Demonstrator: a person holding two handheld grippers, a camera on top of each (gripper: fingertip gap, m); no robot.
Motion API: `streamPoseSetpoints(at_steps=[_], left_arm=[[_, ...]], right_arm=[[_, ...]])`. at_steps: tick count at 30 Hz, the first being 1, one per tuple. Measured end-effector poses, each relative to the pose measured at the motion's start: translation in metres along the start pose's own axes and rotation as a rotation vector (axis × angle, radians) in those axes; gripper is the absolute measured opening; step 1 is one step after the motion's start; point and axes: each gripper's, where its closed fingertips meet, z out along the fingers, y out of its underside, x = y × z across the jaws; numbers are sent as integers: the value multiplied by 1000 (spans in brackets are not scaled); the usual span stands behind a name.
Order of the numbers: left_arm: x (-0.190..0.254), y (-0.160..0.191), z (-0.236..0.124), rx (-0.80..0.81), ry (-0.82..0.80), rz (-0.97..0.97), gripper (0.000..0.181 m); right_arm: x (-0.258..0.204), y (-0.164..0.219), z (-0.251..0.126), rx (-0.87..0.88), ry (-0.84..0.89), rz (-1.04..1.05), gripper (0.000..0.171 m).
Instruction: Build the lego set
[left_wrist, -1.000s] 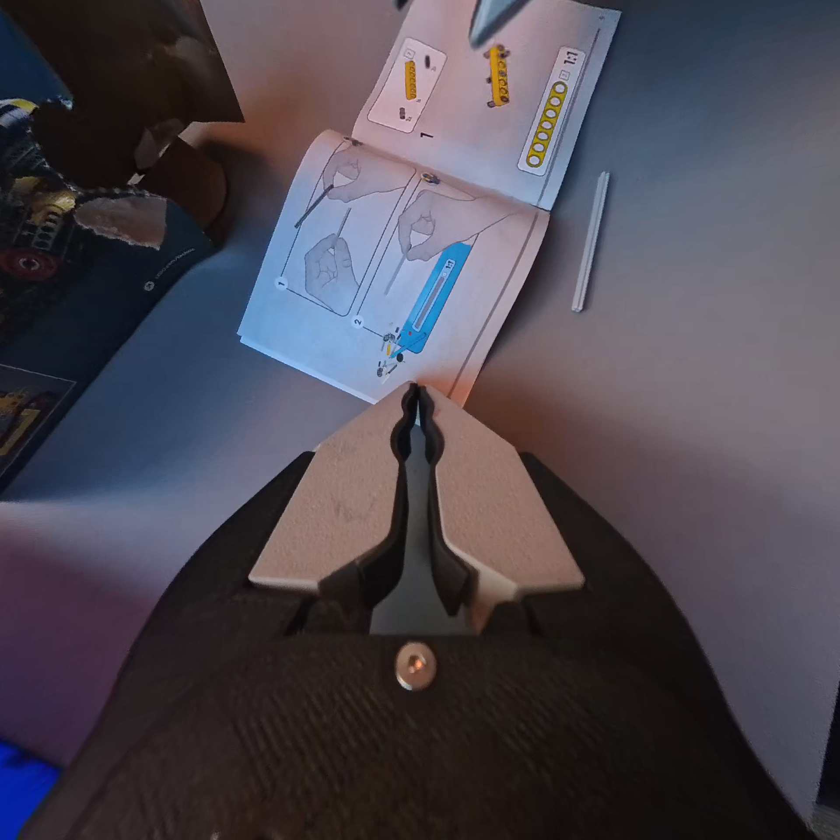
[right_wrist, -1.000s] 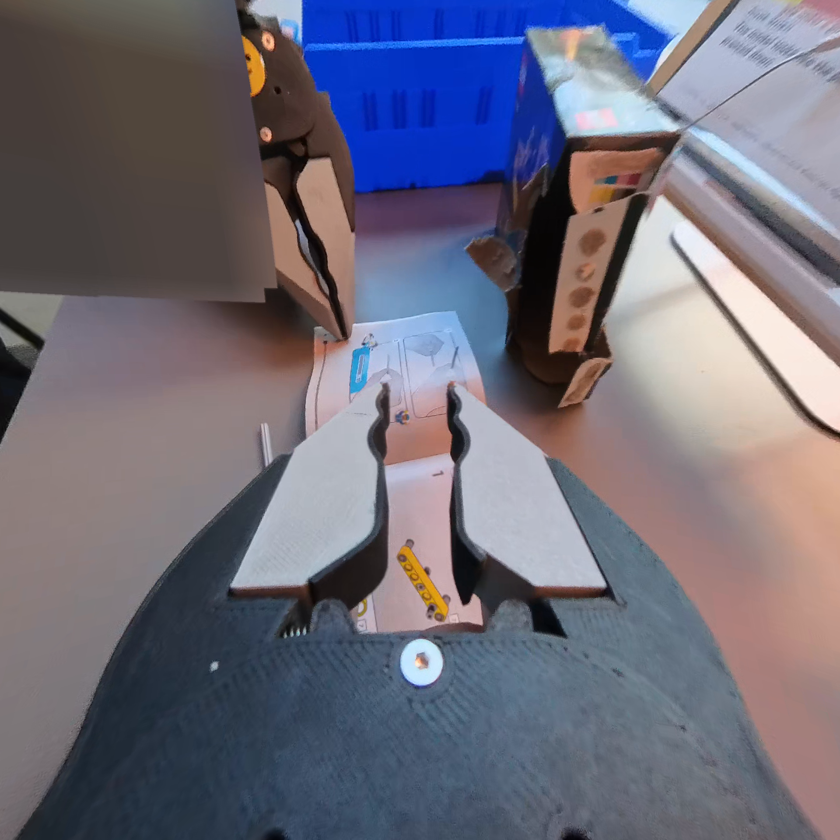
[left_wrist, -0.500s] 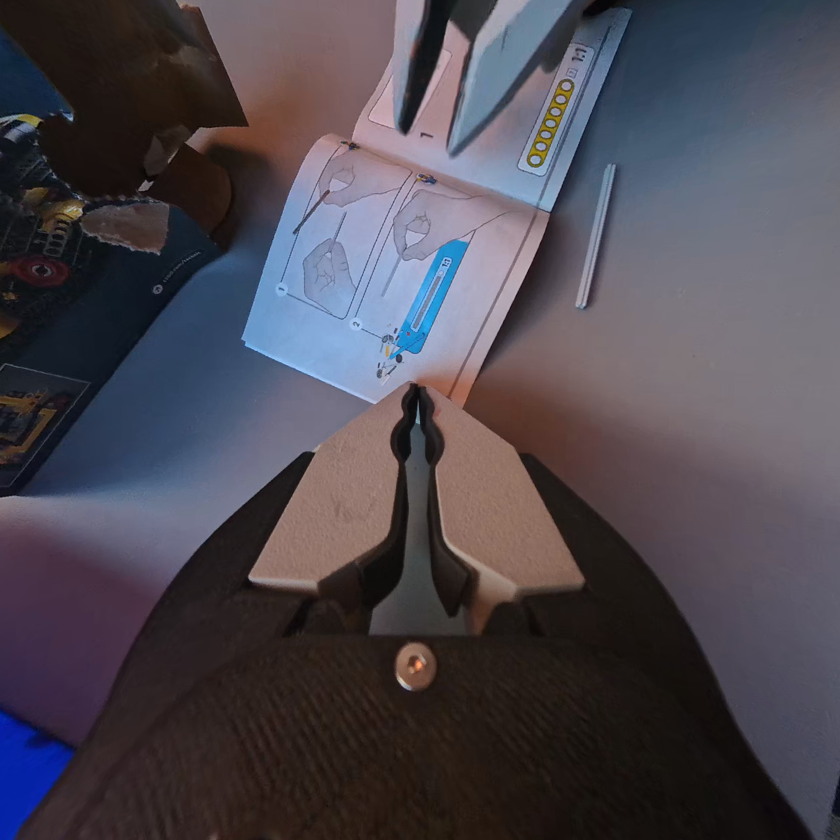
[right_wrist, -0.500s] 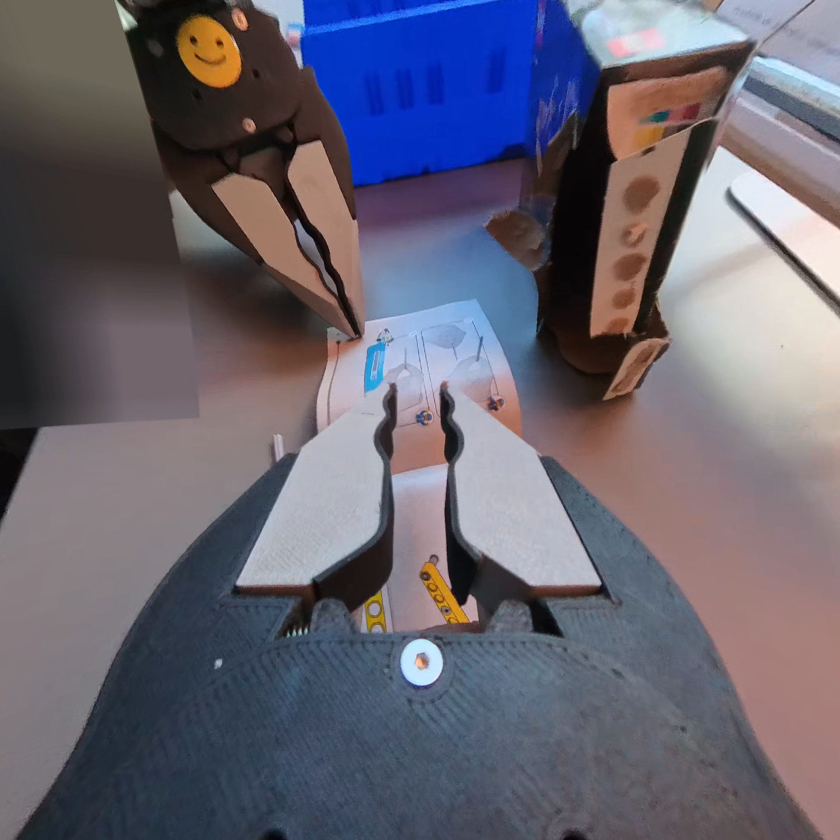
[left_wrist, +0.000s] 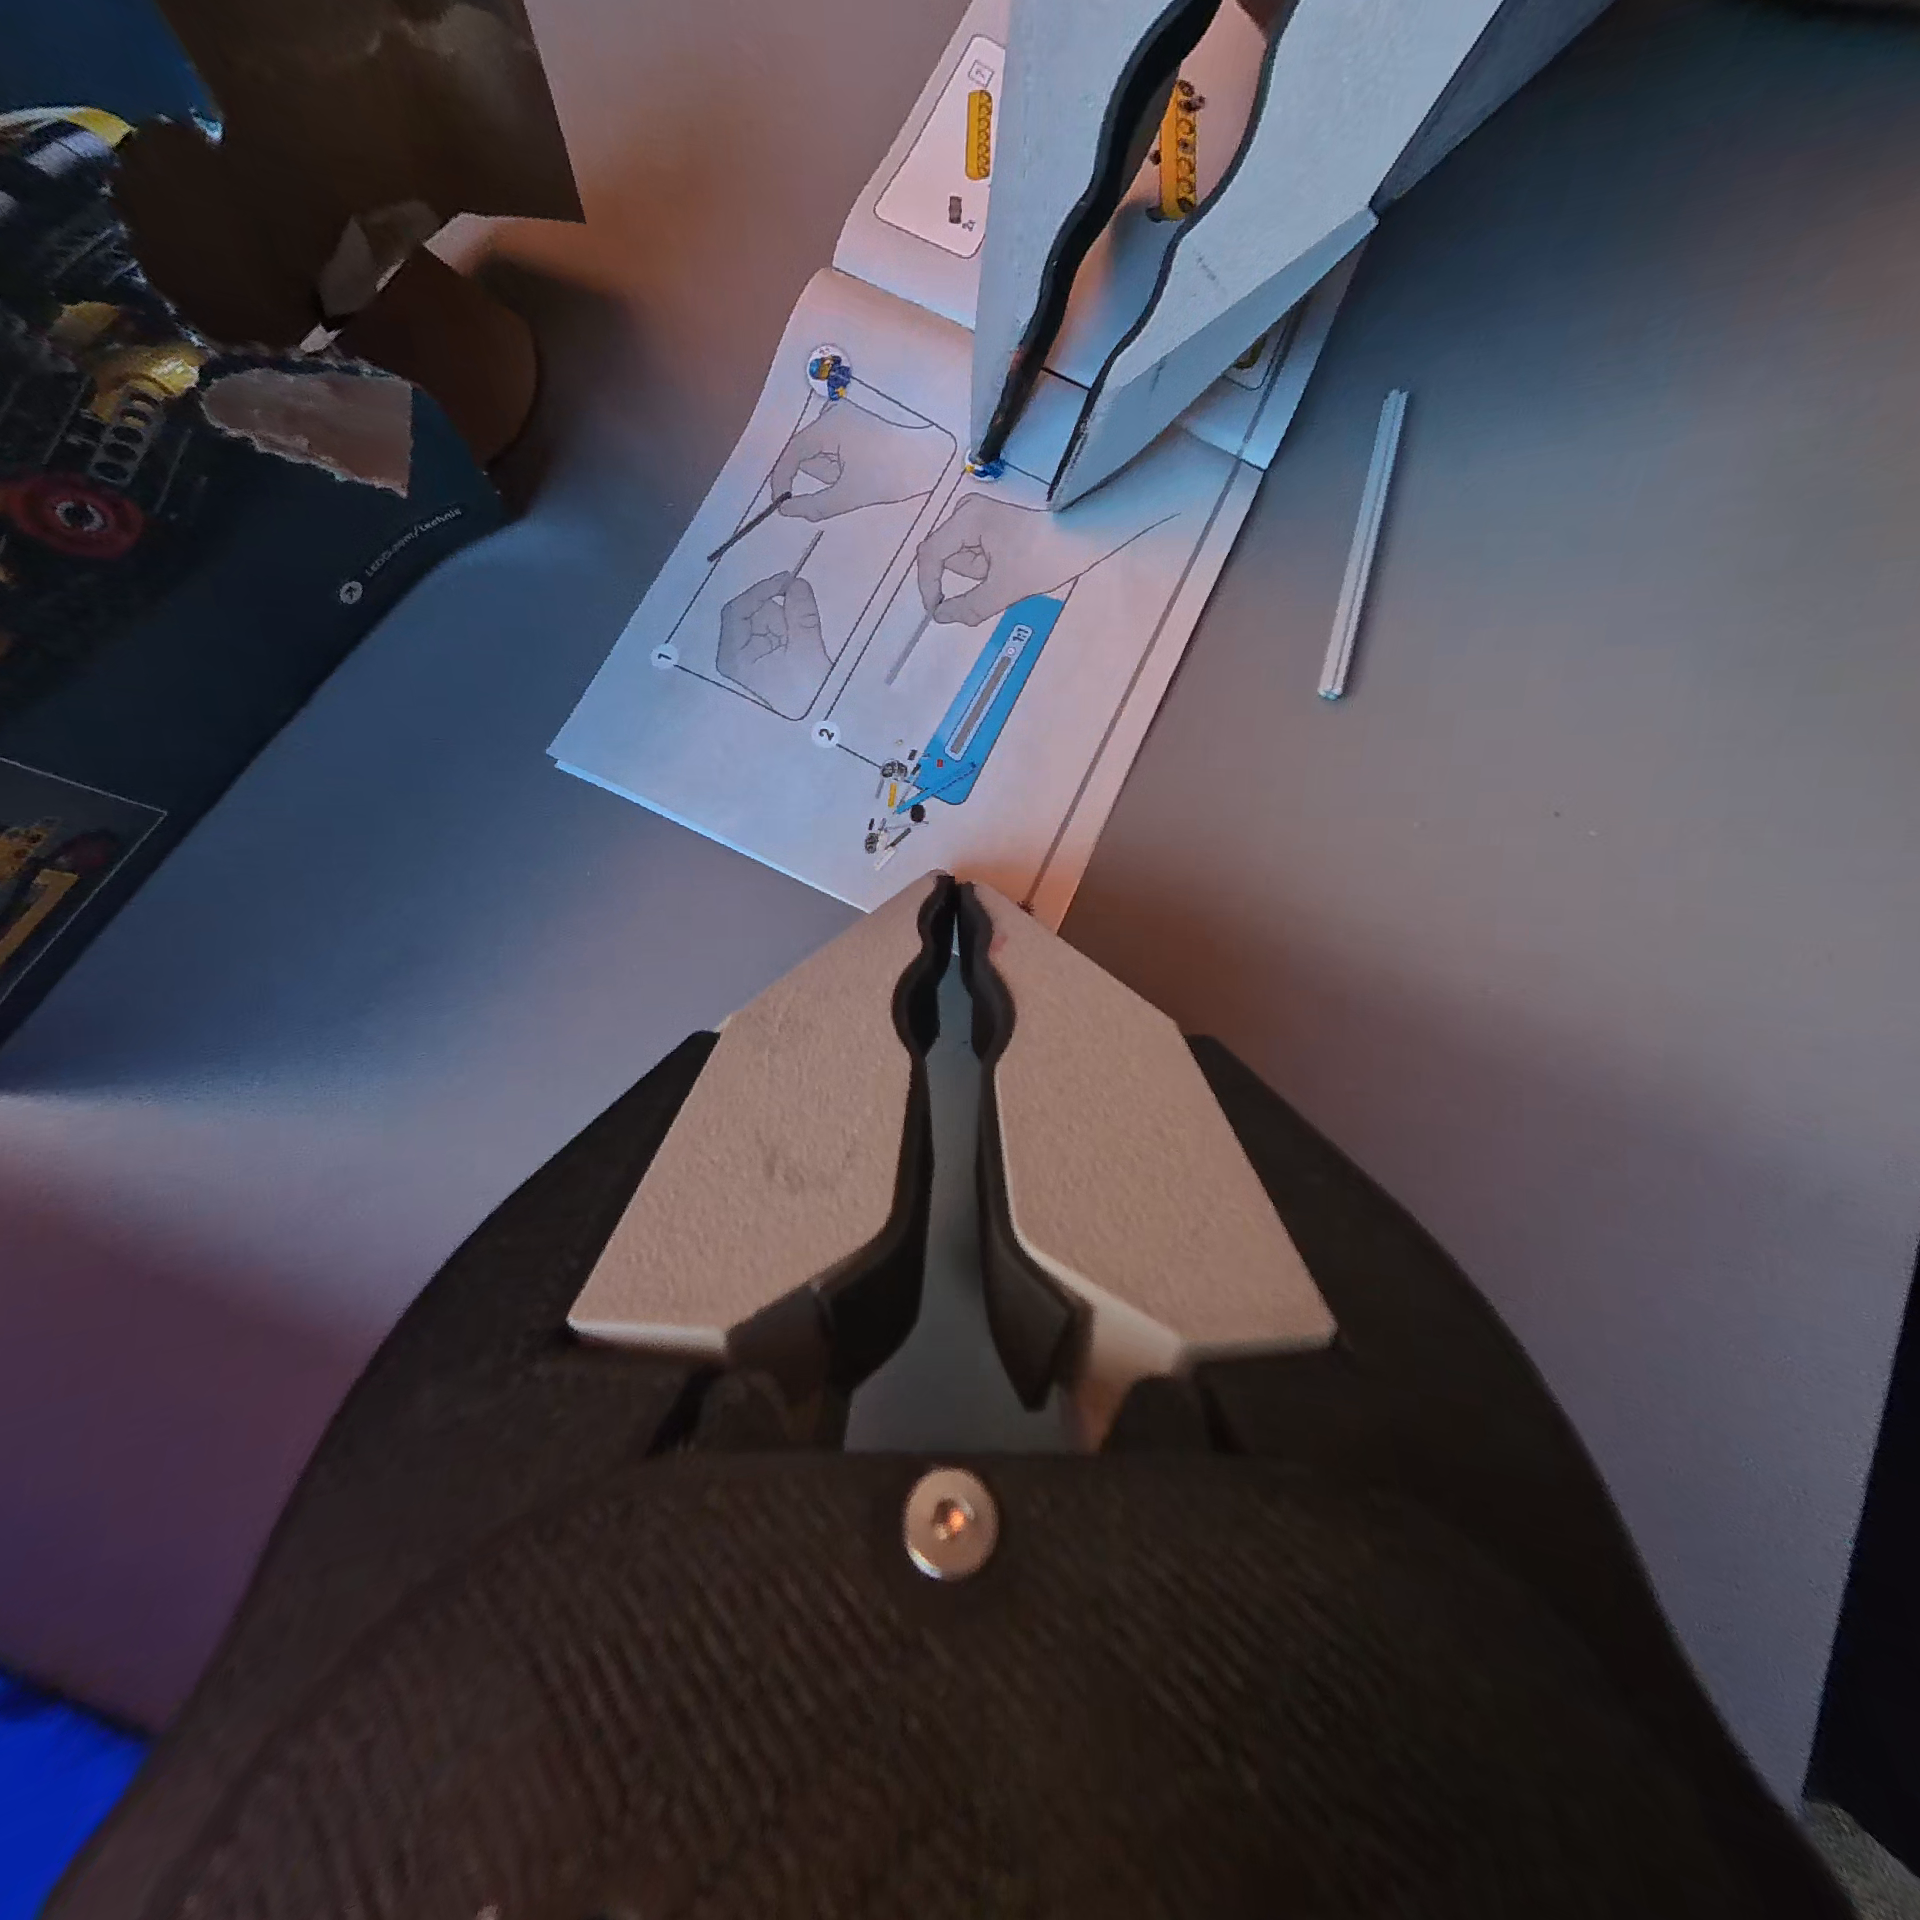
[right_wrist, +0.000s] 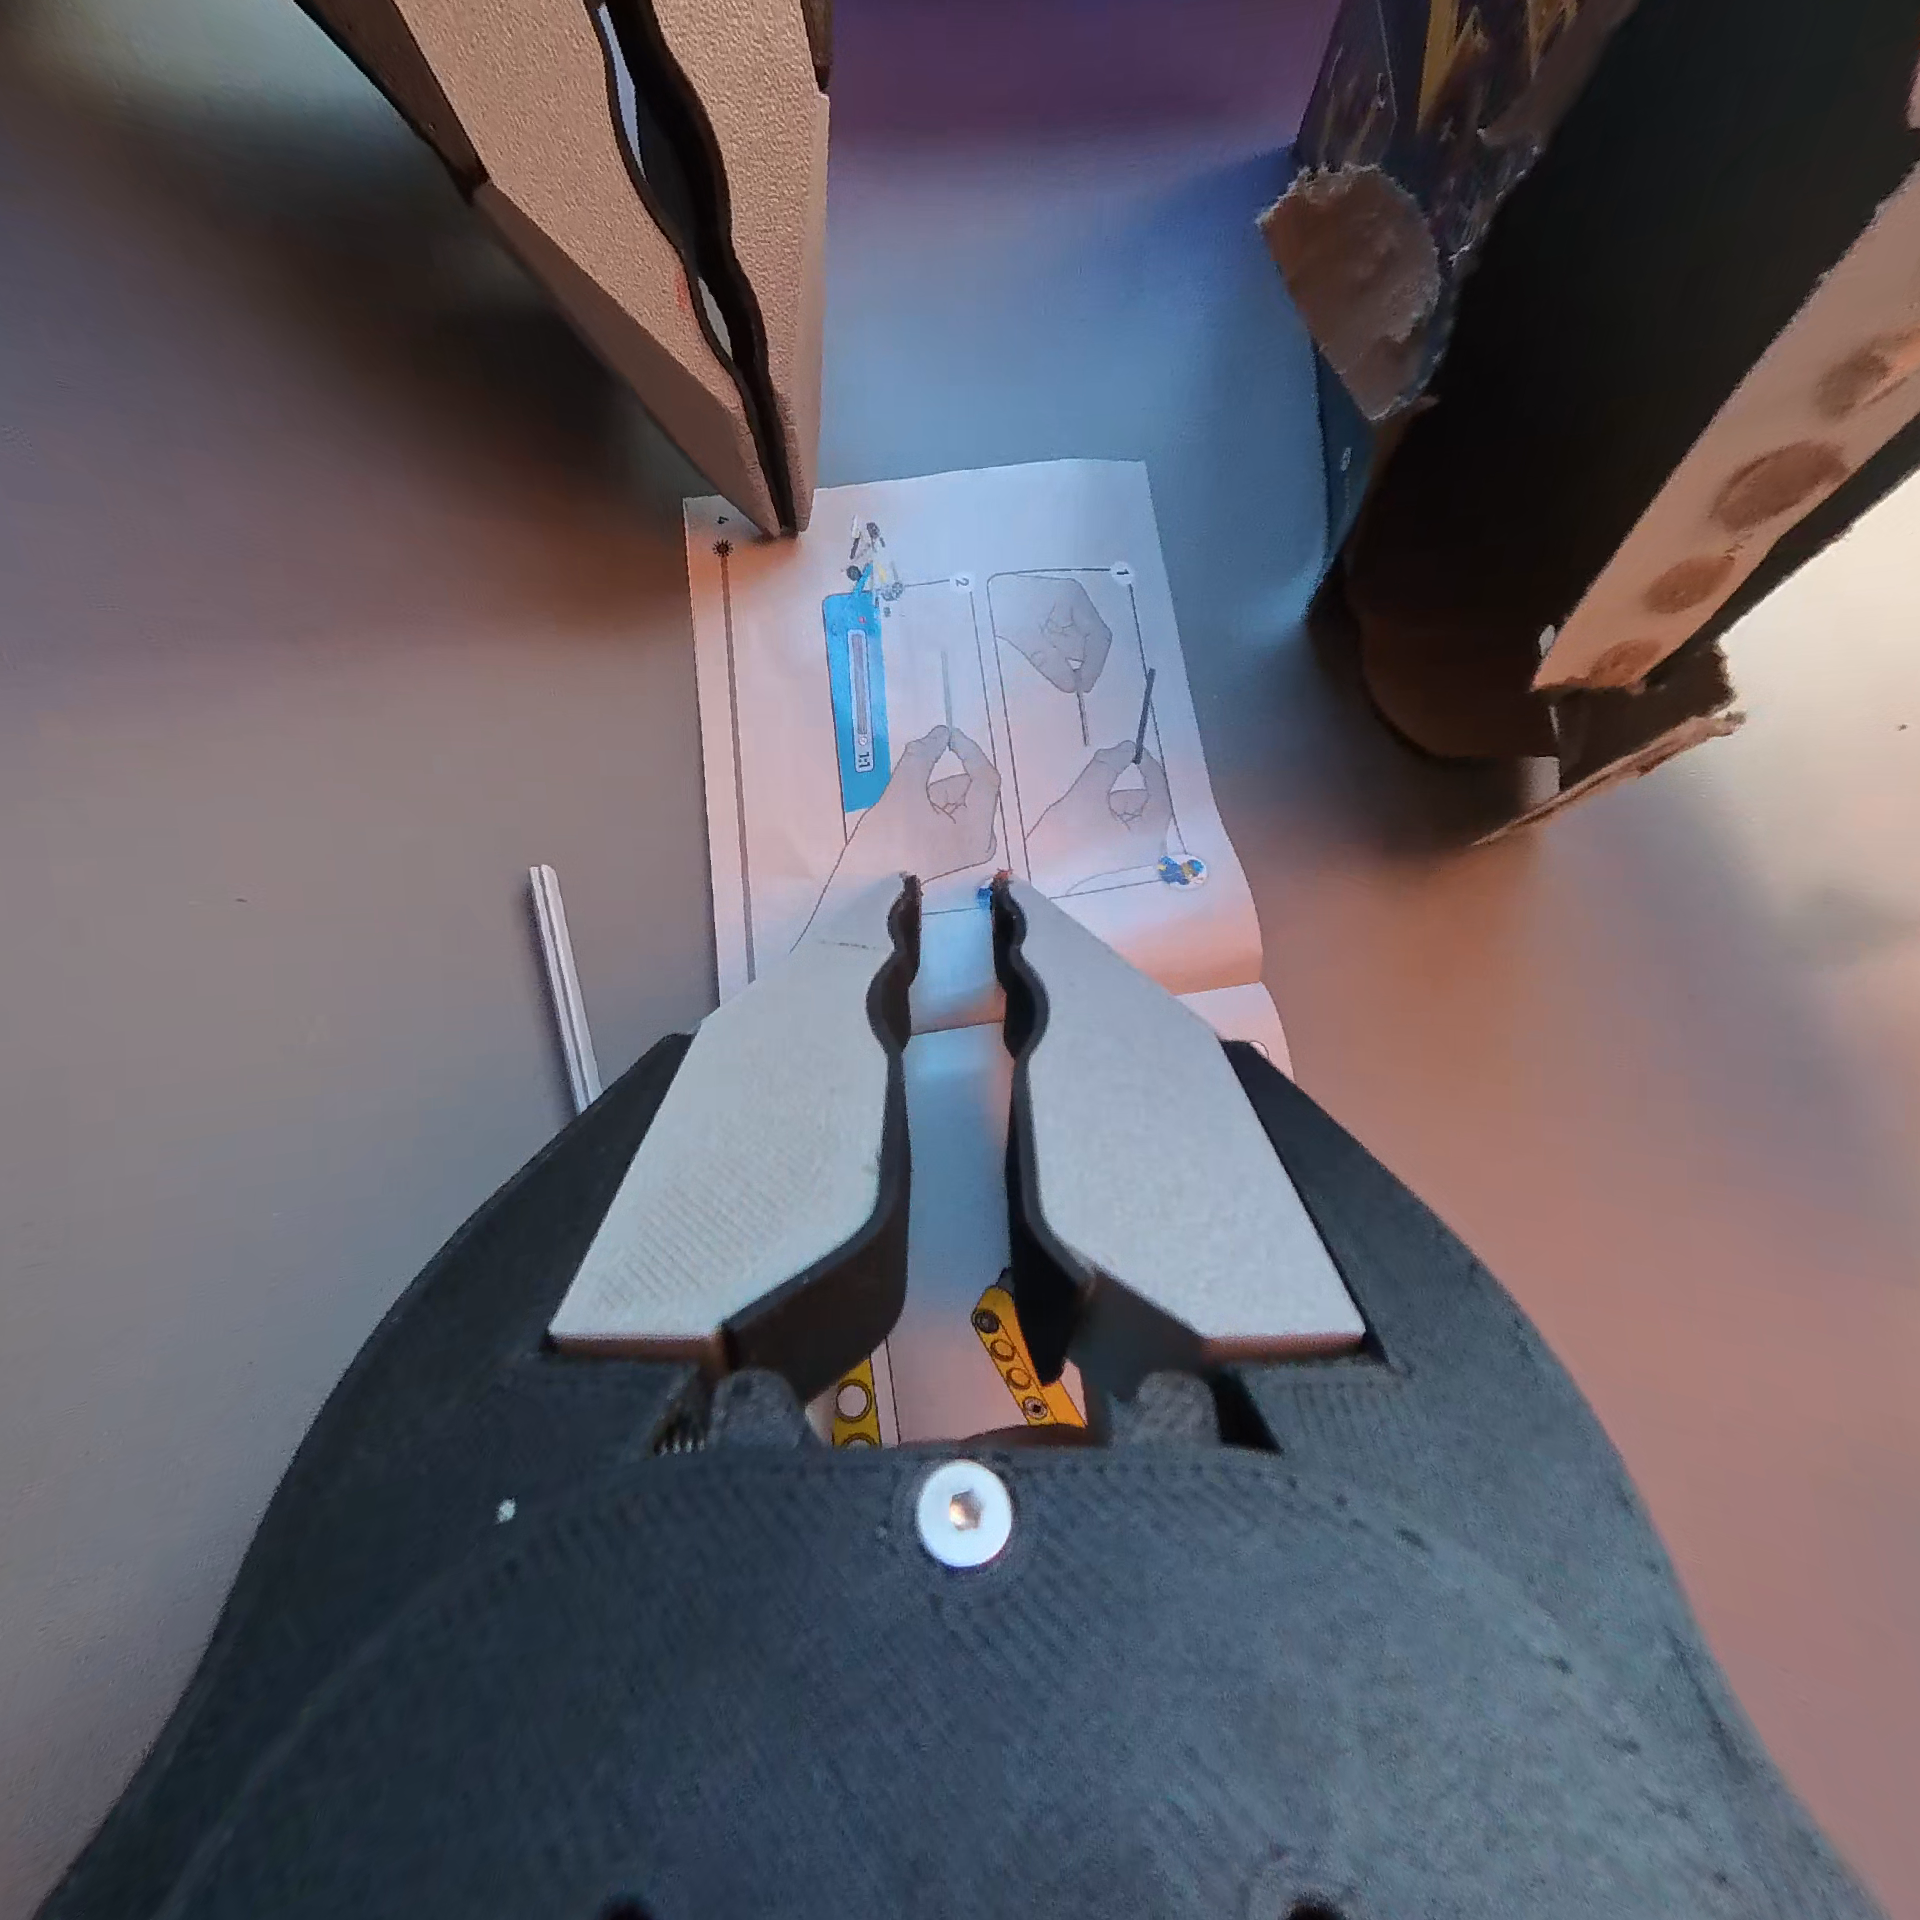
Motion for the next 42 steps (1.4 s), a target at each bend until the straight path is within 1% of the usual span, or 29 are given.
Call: streamPoseSetpoints(at_steps=[1,9,15,18,25,30,42], left_arm=[[0,0,0,0,2,-3,0],[-1,0,0,2,15,-25,0],[-3,-21,-7,118,-15,-7,0],[-9,-7,4,36,-67,30,0],[-7,-7,5,46,-47,10,0],[-7,-6,5,41,-56,22,0],[-6,-5,4,42,-45,13,0]], right_arm=[[0,0,0,0,0,-1,10],[0,0,0,-3,14,-15,10],[0,0,0,-3,18,-20,10],[0,0,0,-2,19,-22,10],[1,-4,-3,32,51,-52,9],[3,-6,-5,49,51,-30,9],[15,1,-3,0,105,1,6]])
